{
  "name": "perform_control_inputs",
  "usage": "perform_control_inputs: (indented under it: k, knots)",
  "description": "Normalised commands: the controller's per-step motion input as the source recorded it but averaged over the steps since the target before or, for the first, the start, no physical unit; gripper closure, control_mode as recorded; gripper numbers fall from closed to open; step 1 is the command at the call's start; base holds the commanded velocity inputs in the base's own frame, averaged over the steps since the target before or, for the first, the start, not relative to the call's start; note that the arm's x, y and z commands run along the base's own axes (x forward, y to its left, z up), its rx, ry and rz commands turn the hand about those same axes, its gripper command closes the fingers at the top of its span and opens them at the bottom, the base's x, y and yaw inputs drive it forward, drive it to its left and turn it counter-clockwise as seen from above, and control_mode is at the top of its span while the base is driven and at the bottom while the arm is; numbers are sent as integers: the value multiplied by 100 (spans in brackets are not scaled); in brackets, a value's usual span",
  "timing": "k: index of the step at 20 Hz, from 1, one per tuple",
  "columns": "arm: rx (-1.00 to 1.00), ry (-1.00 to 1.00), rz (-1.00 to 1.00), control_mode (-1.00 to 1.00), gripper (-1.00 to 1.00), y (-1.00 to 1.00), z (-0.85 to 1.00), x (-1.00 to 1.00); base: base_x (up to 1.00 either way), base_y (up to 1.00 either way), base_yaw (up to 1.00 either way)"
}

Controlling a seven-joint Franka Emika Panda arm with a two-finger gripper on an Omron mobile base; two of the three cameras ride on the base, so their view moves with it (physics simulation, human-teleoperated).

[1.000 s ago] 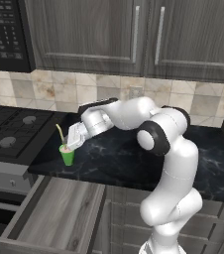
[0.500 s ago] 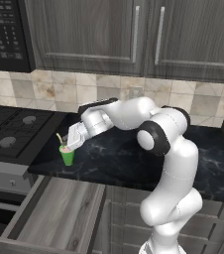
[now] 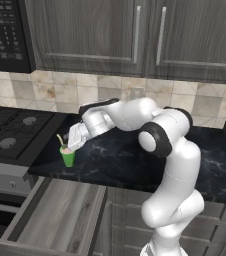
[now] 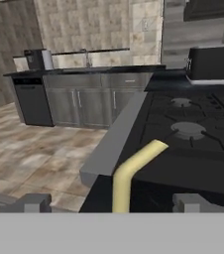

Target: Pick up the straw from the left drawer and put it inside the smoothie cup.

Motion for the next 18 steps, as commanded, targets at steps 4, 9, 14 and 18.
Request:
perform_control_inputs:
  k: [4, 9, 14, 18]
  knots:
    - [0, -3, 0, -100, -100, 0, 42, -3, 0, 0, 0]
    - [0, -10, -1, -100, -100, 0, 74, -22, 0, 0, 0]
    - [0, -10, -5, -100, -100, -1, 75, -61, 0, 0, 0]
    - [2, -5, -13, -100, -100, -14, 55, -100, 0, 0, 0]
